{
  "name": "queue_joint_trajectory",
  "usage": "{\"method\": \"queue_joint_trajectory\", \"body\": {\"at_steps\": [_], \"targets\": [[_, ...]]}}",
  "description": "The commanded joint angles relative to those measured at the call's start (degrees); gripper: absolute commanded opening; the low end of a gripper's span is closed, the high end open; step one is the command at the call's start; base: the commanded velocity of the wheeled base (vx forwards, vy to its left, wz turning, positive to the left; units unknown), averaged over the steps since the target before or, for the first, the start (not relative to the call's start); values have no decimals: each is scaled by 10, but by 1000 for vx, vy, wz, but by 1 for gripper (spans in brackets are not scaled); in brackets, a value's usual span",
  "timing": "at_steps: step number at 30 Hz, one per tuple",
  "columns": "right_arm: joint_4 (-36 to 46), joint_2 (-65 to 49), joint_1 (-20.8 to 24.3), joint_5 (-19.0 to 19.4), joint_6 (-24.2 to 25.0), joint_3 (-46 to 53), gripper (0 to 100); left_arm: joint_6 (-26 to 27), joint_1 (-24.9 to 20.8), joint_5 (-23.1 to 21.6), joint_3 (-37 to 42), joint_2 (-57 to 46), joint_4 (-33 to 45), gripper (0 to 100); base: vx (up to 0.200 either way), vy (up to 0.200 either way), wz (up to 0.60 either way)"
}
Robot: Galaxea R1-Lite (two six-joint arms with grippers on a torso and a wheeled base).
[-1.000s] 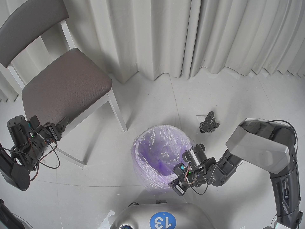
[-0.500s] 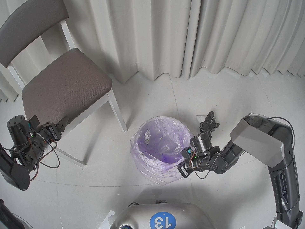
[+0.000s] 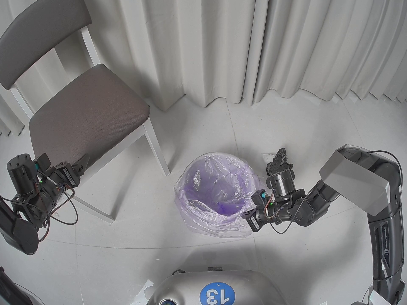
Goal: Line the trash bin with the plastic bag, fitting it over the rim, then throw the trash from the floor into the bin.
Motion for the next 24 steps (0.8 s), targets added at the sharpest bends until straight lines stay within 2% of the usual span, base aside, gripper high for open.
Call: {"method": "queue_joint_trajectory", "body": {"at_steps": [1,5,12,17,24], "targets": [[1,-8,-3,2,-10,10,100,0,0,0,7,-2,-9,100,0,0,0],[2,-9,-9,2,-27,12,100,0,0,0,11,-1,-20,100,0,0,0],[5,-43,-17,5,-27,34,100,0,1,0,12,-3,-21,100,0,0,0],[5,-94,-19,50,-20,58,100,0,0,0,14,-3,-21,100,0,0,0],[0,-125,-24,49,-20,68,100,0,1,0,13,-6,-21,100,0,0,0]]}}
